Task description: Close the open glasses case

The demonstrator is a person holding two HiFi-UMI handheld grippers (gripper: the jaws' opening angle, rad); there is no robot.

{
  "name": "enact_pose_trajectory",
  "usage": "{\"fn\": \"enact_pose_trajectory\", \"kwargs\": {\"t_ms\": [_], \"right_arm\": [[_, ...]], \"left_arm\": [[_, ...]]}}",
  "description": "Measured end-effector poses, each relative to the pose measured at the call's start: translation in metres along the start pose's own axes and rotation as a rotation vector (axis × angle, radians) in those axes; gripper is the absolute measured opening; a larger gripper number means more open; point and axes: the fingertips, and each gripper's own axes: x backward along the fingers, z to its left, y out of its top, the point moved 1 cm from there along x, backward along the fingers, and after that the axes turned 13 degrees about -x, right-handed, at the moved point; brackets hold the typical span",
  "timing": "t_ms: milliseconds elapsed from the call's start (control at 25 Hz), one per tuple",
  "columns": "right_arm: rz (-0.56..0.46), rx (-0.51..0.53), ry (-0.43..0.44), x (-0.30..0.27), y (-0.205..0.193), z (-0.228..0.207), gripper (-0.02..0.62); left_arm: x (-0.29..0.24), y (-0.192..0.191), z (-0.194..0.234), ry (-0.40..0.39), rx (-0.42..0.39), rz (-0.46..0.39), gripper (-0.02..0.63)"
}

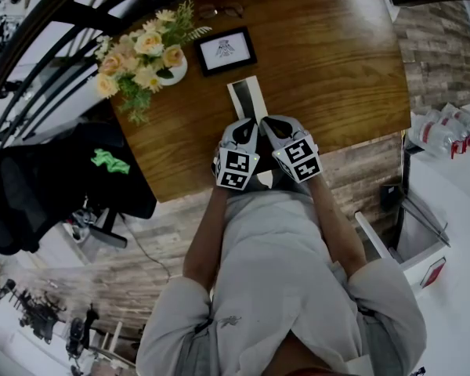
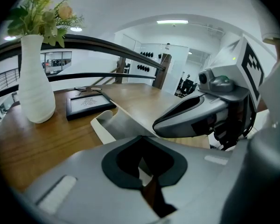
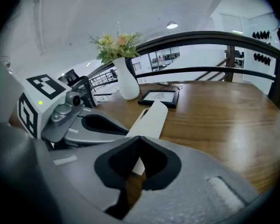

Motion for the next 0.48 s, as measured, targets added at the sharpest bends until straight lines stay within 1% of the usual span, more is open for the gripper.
{"fn": "enact_pose_trajectory", "kwargs": {"t_ms": [480], "right_arm": [[0.003, 0.017, 0.016, -0.0032, -0.0005, 0.0106, 0.003]], "left_arm": [[0.0096, -0.0075, 0.0045, 0.018, 0.014, 0.011, 0.017]]}}
